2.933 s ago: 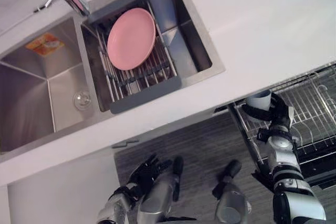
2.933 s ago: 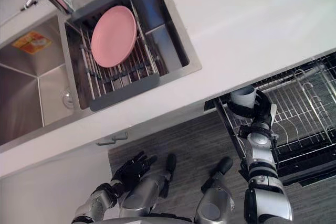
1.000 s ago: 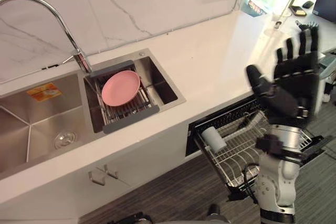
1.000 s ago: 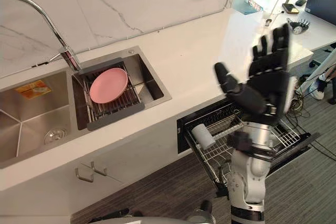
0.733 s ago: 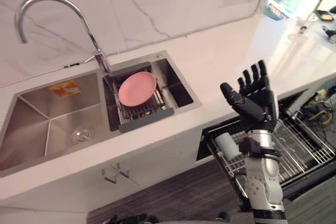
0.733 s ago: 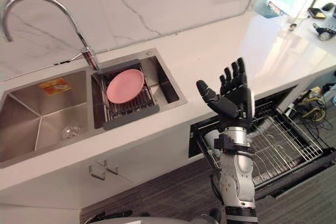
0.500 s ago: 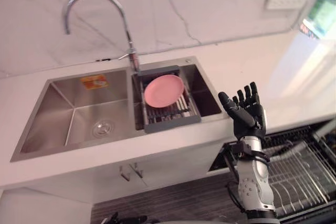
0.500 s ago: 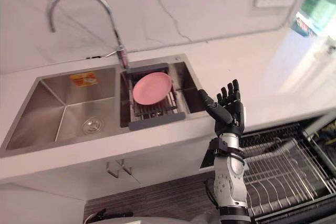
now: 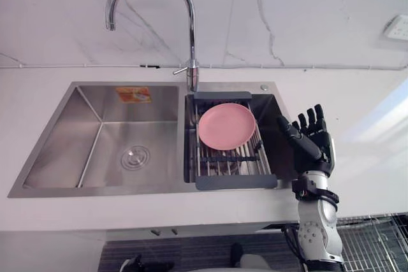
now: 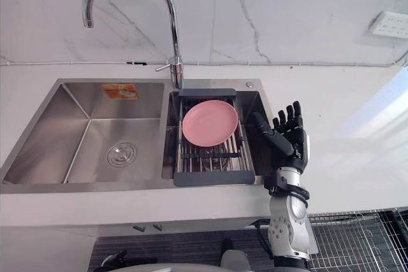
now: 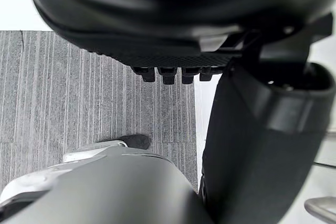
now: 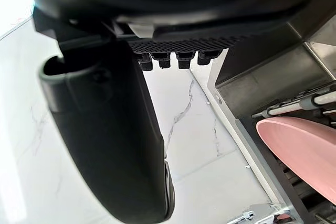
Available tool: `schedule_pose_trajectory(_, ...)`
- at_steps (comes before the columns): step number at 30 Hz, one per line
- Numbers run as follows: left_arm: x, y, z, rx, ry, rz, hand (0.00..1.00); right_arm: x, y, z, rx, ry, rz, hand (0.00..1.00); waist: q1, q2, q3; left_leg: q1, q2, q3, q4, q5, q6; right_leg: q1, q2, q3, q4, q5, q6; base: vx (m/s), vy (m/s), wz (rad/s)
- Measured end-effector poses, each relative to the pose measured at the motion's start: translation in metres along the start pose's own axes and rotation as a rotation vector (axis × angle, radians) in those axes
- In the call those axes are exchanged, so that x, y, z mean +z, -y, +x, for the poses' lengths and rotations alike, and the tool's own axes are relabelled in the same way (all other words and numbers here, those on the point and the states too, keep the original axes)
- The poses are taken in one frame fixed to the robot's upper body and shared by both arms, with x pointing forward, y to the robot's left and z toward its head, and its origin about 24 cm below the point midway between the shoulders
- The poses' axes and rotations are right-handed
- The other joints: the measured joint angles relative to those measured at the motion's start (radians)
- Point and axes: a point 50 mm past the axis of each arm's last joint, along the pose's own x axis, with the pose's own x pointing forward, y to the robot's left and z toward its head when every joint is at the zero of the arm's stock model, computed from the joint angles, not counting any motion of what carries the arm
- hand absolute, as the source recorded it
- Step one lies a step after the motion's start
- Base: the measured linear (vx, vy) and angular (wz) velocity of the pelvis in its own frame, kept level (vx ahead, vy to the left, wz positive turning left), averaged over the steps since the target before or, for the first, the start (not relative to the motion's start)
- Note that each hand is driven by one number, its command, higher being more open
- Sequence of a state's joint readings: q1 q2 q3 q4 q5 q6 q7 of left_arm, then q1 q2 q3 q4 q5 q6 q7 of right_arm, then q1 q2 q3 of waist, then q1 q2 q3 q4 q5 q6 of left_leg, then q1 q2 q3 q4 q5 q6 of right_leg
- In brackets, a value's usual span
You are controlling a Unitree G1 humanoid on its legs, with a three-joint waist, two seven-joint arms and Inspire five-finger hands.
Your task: Walk over to the sink, pick up the cup, carry it to the dishwasher, place the cup inside the dishwasher, then close the dishwasher door
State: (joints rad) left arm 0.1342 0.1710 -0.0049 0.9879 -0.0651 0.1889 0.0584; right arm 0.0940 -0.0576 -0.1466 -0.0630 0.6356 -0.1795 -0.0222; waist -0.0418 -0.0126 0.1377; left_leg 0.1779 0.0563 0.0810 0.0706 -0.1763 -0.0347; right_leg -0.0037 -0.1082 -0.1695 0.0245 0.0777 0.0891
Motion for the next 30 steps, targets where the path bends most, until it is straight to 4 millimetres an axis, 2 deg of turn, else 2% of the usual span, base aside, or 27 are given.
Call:
schedule_pose_trajectory(3, -0.001, 0.000, 0.000, -0.018, -0.007, -0.057, 1.00, 0.001, -0.001, 0.000, 0.021, 0.001, -0.010, 1.00, 0.005, 0.003, -0.003, -0.012, 0.008, 0.019, 0.003, 0.000, -0.001, 0.031, 0.001, -0.033, -0.059, 0.022, 0.001, -0.01, -0.013, 0.28)
schedule_pose_trajectory(5, -0.002, 0.001, 0.000, -0.030, -0.012, -0.091, 1.00, 0.004, 0.000, 0.001, 0.037, 0.005, -0.064, 1.00, 0.011, 0.006, -0.006, -0.019, 0.015, 0.064, 0.005, 0.002, -0.004, 0.045, 0.001, -0.048, -0.095, 0.039, 0.002, 0.01, -0.011, 0.20)
schedule_pose_trajectory(9, -0.005, 0.005, -0.001, -0.057, -0.030, -0.165, 1.00, 0.021, 0.001, 0.009, 0.147, 0.019, -0.338, 1.00, 0.031, 0.025, -0.016, -0.025, 0.016, 0.098, 0.006, 0.002, -0.006, 0.036, 0.003, -0.052, -0.110, 0.051, 0.009, 0.00, -0.007, -0.09)
schedule_pose_trajectory(10, -0.005, 0.005, -0.001, -0.069, -0.035, -0.179, 1.00, 0.027, -0.001, 0.012, 0.210, 0.023, -0.456, 1.00, 0.029, 0.025, -0.017, -0.024, 0.016, 0.110, 0.004, 0.002, -0.006, 0.030, 0.003, -0.050, -0.110, 0.055, 0.010, -0.02, -0.006, -0.24)
schedule_pose_trajectory(14, -0.005, 0.005, -0.001, -0.092, -0.035, -0.178, 1.00, 0.037, 0.001, 0.018, 0.342, -0.005, -0.744, 1.00, 0.024, 0.023, -0.016, -0.021, 0.010, 0.150, 0.000, 0.002, -0.006, 0.010, 0.003, -0.046, -0.110, 0.076, 0.012, -0.06, -0.001, -0.29)
schedule_pose_trajectory(17, -0.005, 0.004, -0.001, -0.106, -0.032, -0.173, 1.00, 0.039, 0.001, 0.019, 0.406, -0.035, -0.848, 1.00, 0.021, 0.017, -0.015, -0.022, 0.008, 0.161, 0.000, 0.002, -0.006, 0.002, 0.003, -0.047, -0.111, 0.084, 0.007, -0.09, -0.010, -0.14)
schedule_pose_trajectory(23, -0.006, 0.003, -0.001, -0.112, -0.036, -0.170, 1.00, 0.035, 0.006, 0.019, 0.465, -0.097, -0.925, 1.00, 0.016, 0.008, -0.016, -0.028, 0.011, 0.165, -0.002, 0.002, -0.006, 0.001, 0.002, -0.062, -0.115, 0.087, 0.002, -0.10, -0.034, 0.06)
schedule_pose_trajectory(30, -0.007, -0.004, -0.001, -0.092, -0.049, -0.126, 1.00, 0.024, 0.021, 0.017, 0.435, -0.163, -1.039, 1.00, 0.003, -0.020, -0.027, -0.025, 0.011, 0.174, -0.011, 0.005, -0.009, 0.001, 0.002, -0.062, -0.114, 0.090, -0.001, -0.05, -0.015, -0.01)
